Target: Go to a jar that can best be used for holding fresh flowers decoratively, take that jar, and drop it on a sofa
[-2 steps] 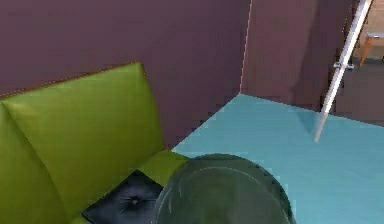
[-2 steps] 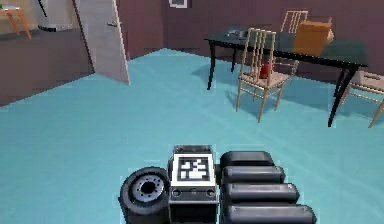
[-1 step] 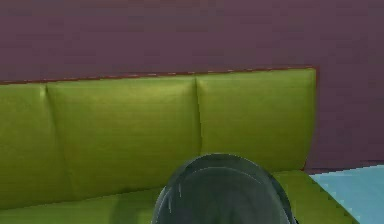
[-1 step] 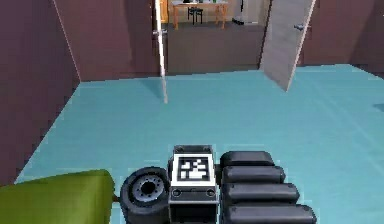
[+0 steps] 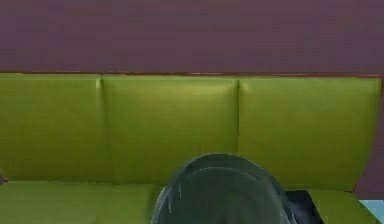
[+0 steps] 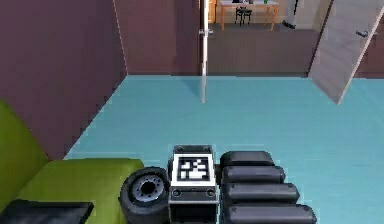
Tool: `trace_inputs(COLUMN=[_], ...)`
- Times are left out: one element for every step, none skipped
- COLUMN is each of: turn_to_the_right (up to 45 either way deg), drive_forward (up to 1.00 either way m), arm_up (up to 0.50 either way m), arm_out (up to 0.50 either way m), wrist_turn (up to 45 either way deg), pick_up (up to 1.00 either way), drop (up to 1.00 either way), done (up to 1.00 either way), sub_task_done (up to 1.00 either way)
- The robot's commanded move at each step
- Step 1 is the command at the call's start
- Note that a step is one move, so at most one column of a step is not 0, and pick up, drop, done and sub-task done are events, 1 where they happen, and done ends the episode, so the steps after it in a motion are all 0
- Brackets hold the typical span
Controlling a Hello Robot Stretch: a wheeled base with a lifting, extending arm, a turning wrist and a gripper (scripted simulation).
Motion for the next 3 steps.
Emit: trace_inputs(turn_to_the_right=[-45.0, -45.0, -45.0], drive_forward=[0.00, 0.00, 0.00], arm_up=[0.00, 0.00, 0.00], arm_out=[0.00, 0.00, 0.00], wrist_turn=[0.0, 0.0, 0.0], pick_up=[0.00, 0.00, 0.00], drop=[0.00, 0.00, 0.00], done=[0.00, 0.00, 0.00], sub_task_done=[0.00, 0.00, 0.00])
